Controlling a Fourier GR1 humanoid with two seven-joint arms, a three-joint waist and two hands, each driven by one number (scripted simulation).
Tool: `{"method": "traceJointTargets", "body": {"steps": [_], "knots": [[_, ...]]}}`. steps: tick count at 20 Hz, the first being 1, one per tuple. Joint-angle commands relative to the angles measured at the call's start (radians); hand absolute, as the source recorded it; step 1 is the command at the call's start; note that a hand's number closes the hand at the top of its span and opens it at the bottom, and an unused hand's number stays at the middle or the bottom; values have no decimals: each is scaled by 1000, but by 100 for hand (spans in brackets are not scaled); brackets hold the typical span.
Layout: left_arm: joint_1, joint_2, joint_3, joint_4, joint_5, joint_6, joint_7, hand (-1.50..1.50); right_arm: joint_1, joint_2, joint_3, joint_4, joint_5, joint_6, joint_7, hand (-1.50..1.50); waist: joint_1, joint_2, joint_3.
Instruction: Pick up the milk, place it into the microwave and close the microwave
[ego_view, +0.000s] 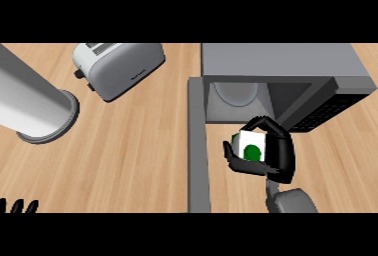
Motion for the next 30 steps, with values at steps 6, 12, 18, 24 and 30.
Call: {"method": "traceJointTargets", "body": {"steps": [6,12,18,24,30], "knots": [[-5,3,14,-2,7,-15,41,-150,-287,1,-56,370,12,-153,37,150,8,3,0],[2,-1,59,40,17,-51,-4,-150,-463,-9,-201,672,-55,-73,-122,150,12,4,1],[8,23,92,11,51,-71,8,-150,-616,-42,-242,952,-48,-171,-194,150,34,11,1],[1,29,85,18,58,-89,18,-150,-734,-101,-277,1139,-28,-178,-226,150,65,24,3],[-35,34,73,47,35,-95,23,-150,-757,-142,-267,1229,14,-213,-281,150,82,37,4]]}}
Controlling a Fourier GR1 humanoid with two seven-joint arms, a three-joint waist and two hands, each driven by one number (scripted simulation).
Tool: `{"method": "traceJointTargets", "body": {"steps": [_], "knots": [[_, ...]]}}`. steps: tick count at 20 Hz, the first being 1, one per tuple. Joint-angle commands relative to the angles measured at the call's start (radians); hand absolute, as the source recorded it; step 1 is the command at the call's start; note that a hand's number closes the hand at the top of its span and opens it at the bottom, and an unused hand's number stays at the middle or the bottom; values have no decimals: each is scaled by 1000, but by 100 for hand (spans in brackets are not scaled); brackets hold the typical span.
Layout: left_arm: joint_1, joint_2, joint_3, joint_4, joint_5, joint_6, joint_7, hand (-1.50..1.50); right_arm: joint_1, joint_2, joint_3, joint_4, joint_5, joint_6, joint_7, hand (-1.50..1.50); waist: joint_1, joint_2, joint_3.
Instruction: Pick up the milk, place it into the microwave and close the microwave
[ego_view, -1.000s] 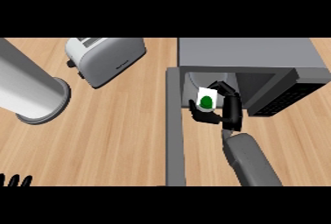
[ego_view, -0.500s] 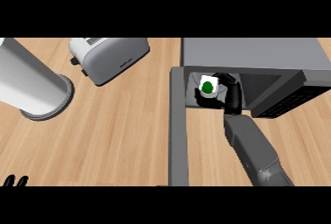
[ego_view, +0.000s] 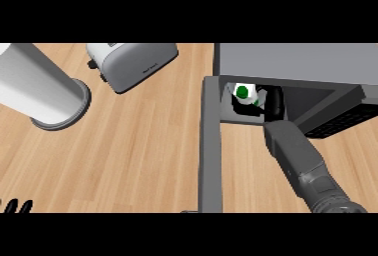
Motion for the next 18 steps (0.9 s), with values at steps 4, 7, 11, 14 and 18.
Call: {"method": "traceJointTargets", "body": {"steps": [4,7,11,14,18], "knots": [[-41,7,-4,48,-16,-15,-6,-150,-50,-58,8,79,51,-90,-76,150,17,13,1],[-3,14,-6,5,20,-34,9,-150,-74,-55,6,94,60,-125,-86,150,33,12,2],[-38,4,2,48,-7,-18,-7,-150,-97,-79,-42,78,20,-103,-106,150,36,20,3],[-38,9,3,44,-2,-25,-6,-150,-123,-80,-75,65,-4,-102,-123,150,42,21,3],[-73,14,3,65,-7,-13,11,-150,-153,-93,-52,94,42,-230,-123,150,47,28,1]]}}
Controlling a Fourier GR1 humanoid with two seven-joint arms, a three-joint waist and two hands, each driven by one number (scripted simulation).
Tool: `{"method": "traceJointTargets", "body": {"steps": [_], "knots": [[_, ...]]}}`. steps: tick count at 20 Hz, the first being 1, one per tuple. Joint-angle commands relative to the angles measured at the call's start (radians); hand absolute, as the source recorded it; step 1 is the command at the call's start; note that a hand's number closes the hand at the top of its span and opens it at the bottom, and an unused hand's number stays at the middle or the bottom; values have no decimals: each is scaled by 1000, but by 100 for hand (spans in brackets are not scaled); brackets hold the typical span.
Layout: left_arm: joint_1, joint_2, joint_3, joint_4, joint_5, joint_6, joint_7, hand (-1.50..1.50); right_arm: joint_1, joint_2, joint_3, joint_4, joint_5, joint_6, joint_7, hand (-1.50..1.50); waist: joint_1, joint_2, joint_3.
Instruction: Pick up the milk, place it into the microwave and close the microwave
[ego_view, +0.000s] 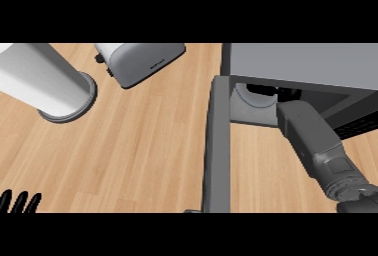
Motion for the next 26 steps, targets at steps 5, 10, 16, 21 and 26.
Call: {"method": "traceJointTargets", "body": {"steps": [5,10,16,21,26], "knots": [[-34,8,0,37,-11,-7,0,-150,-20,-35,-16,33,25,-228,-24,150,15,11,-1],[-58,15,9,61,-7,-9,0,-150,-30,-23,-30,25,25,-261,-36,150,22,14,0],[-82,25,8,42,-14,-9,1,-150,82,-94,59,173,135,-500,241,-150,44,43,-12],[-85,28,1,64,-25,-19,-1,-150,73,-109,134,175,219,-522,423,-150,66,36,-11],[-97,27,1,67,-37,-3,13,-150,-47,8,179,163,259,-265,272,-150,67,18,2]]}}
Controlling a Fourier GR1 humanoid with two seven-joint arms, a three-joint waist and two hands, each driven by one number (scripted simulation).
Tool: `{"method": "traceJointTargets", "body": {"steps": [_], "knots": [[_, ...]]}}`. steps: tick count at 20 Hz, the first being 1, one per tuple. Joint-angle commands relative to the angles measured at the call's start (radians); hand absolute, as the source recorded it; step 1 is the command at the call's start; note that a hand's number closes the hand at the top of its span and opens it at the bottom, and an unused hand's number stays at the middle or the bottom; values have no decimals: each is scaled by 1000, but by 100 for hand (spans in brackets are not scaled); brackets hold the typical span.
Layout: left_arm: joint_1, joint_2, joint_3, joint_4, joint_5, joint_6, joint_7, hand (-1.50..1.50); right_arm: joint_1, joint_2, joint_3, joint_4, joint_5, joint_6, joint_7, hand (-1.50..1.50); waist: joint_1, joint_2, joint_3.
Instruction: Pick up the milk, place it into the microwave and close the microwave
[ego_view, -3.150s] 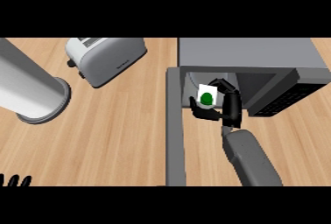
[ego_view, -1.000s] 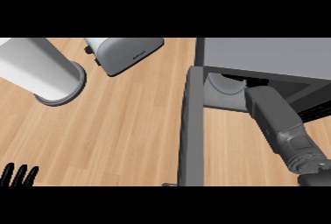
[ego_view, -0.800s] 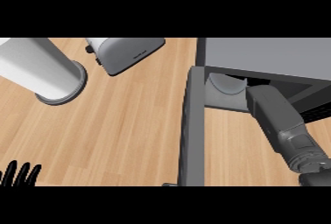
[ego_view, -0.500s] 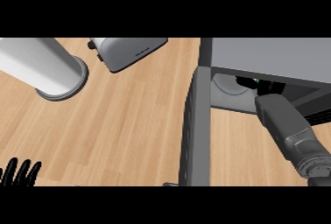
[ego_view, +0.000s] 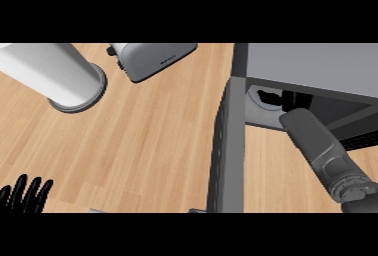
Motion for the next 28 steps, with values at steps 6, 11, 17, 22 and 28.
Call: {"method": "traceJointTargets", "body": {"steps": [6,11,17,22,28], "knots": [[-52,-3,9,15,-10,20,-3,-150,-71,91,23,11,23,136,9,-150,-2,-1,7],[-37,-5,6,13,-18,14,-8,-150,-58,98,9,-9,9,228,-25,-150,-21,-10,7],[-35,3,23,25,-5,-3,-29,-150,-16,124,-91,-98,-90,339,-126,-150,-51,-17,9],[22,1,17,7,-17,-27,-47,-150,49,154,-164,-131,-161,423,-216,-150,-64,-28,9],[11,-2,26,23,-18,-21,-46,-150,130,166,-220,-137,-216,577,-336,-150,-107,-40,6]]}}
